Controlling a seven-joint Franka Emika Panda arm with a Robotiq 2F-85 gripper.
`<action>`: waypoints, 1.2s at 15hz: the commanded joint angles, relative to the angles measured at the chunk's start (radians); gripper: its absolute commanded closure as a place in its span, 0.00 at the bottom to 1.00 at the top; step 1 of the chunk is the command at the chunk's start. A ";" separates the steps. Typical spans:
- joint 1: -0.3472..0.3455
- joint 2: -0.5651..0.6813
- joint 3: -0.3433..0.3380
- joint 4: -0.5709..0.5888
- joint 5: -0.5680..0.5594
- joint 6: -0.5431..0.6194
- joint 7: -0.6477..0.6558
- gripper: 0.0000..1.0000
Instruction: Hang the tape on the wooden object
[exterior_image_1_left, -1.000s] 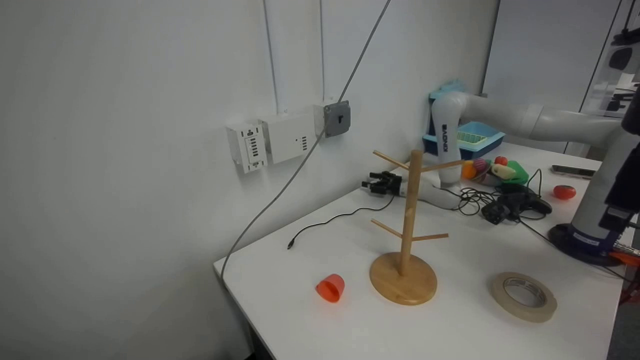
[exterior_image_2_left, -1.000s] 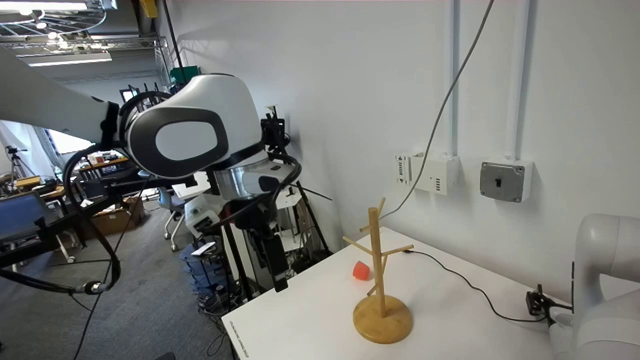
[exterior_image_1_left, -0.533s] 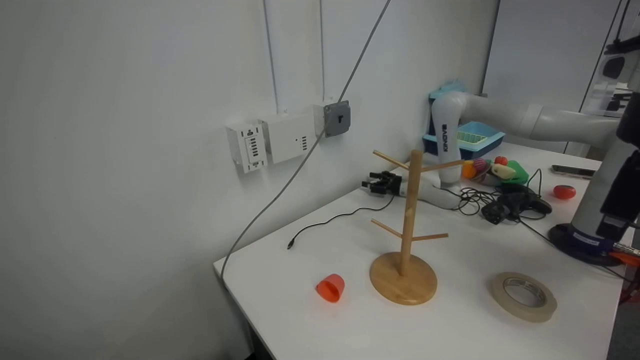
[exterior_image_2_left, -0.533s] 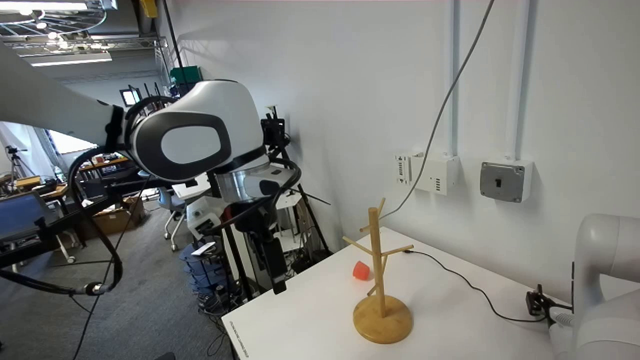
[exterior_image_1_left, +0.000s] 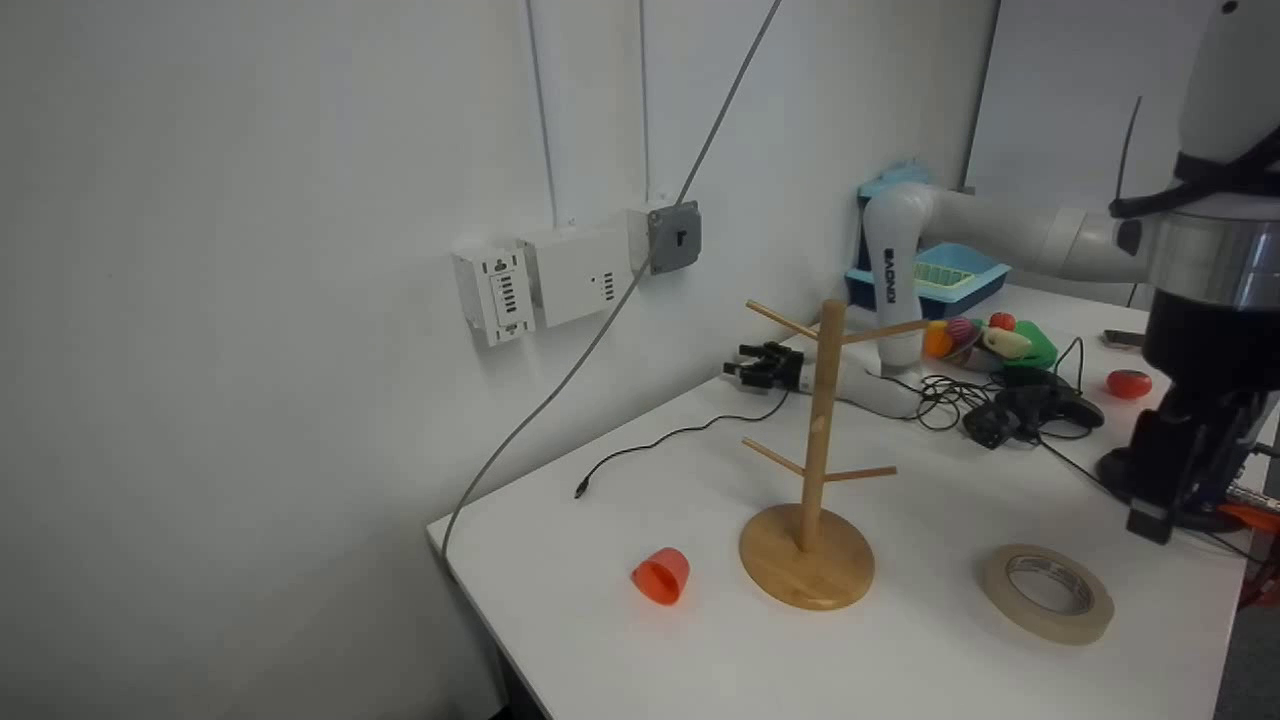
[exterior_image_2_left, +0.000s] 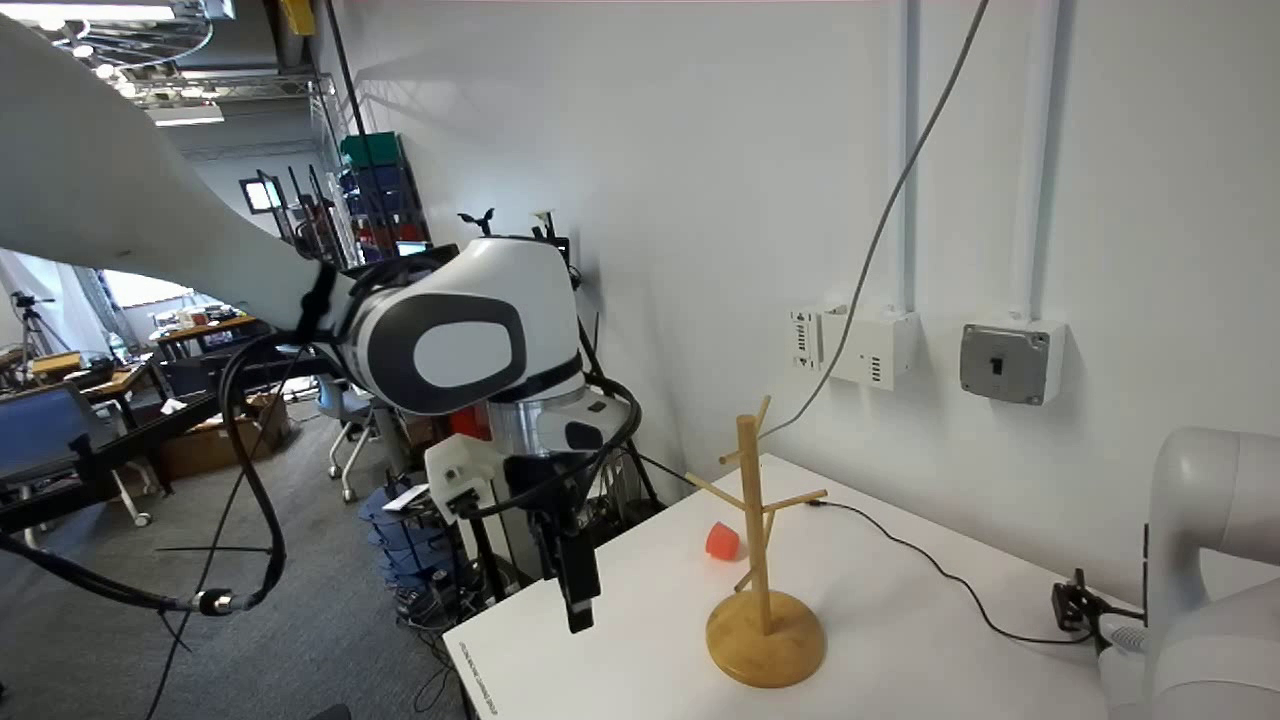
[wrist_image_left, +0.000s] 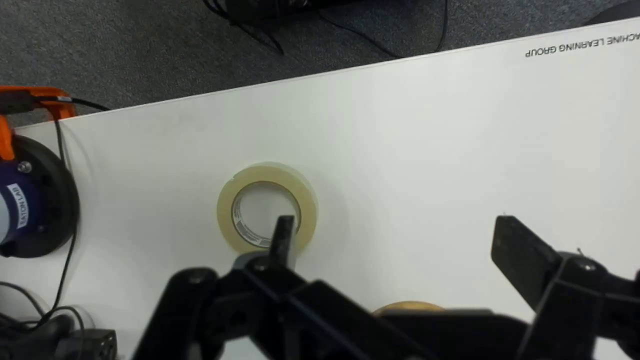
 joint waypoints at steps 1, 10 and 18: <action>-0.001 0.106 -0.004 0.061 -0.002 0.041 0.050 0.00; 0.012 0.197 -0.018 0.119 -0.001 0.079 0.135 0.00; 0.014 0.190 -0.020 0.112 0.001 0.062 0.138 0.00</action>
